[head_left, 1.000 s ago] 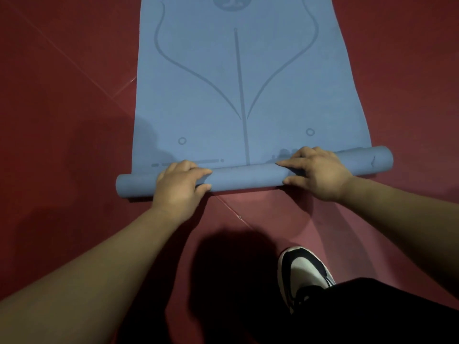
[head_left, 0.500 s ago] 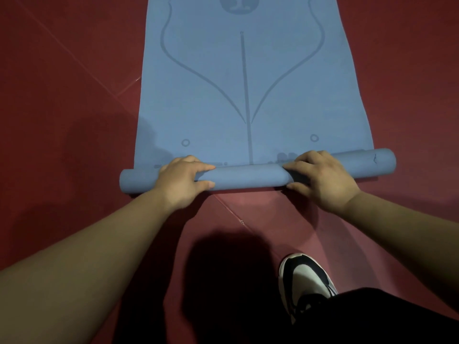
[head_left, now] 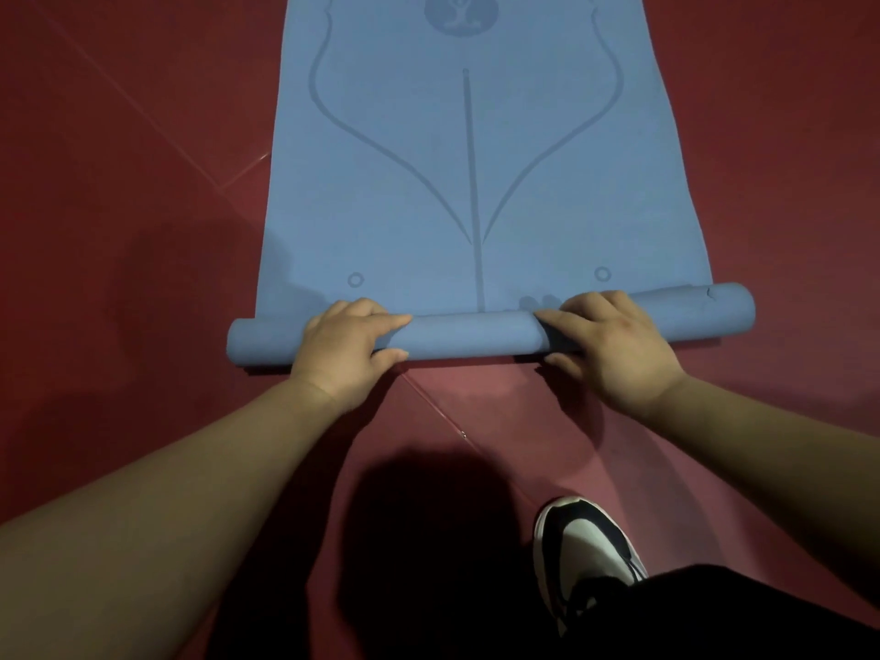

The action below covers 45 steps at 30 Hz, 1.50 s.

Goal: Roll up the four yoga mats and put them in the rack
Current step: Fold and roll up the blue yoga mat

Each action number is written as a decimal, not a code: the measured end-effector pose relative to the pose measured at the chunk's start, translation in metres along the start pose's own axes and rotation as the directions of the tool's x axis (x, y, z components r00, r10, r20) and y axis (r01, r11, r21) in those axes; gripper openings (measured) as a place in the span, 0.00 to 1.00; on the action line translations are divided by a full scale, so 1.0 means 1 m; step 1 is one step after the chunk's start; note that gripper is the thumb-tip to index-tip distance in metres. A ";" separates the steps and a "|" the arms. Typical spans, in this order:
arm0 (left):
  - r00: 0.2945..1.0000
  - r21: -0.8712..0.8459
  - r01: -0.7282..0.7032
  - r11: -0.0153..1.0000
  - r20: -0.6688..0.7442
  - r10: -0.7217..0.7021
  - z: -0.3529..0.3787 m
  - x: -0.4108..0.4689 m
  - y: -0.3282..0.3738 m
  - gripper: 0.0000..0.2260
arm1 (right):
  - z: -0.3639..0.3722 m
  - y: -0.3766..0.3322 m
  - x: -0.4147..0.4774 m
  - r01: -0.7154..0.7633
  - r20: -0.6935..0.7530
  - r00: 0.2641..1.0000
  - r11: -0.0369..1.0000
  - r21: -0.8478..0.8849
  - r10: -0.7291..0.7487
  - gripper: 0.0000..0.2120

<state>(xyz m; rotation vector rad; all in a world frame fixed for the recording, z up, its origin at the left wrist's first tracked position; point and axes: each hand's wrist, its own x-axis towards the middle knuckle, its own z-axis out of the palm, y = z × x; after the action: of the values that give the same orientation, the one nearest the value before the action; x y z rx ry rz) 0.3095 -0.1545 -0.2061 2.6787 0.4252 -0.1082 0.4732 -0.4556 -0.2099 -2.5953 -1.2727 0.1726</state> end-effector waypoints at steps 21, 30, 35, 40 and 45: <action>0.995 0.137 0.052 0.989 -0.086 -0.041 0.000 0.013 0.005 0.19 | -0.004 0.008 0.031 -0.075 0.033 0.997 0.997 -0.016 0.076 0.23; 0.989 0.205 0.056 0.977 -0.143 -0.027 0.005 0.018 0.001 0.21 | -0.008 0.011 0.042 -0.066 0.085 0.994 0.996 -0.061 0.071 0.22; 0.997 0.176 0.059 0.983 -0.054 -0.050 -0.007 0.030 0.000 0.21 | -0.001 0.009 0.035 -0.106 -0.021 0.994 0.985 -0.138 0.104 0.27; 0.977 0.189 0.069 0.980 -0.209 -0.028 0.000 0.021 0.009 0.18 | -0.006 0.012 0.045 -0.102 0.003 0.995 0.988 -0.119 0.103 0.26; 0.977 0.224 0.040 0.974 -0.215 0.009 0.001 0.022 0.009 0.18 | -0.003 0.010 0.045 -0.118 -0.026 0.993 0.983 -0.143 0.116 0.20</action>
<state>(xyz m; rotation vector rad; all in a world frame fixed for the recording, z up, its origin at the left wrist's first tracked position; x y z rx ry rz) 0.3335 -0.1562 -0.2062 2.9264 0.5292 0.1388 0.5089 -0.4265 -0.2102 -2.7897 -1.1675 0.0818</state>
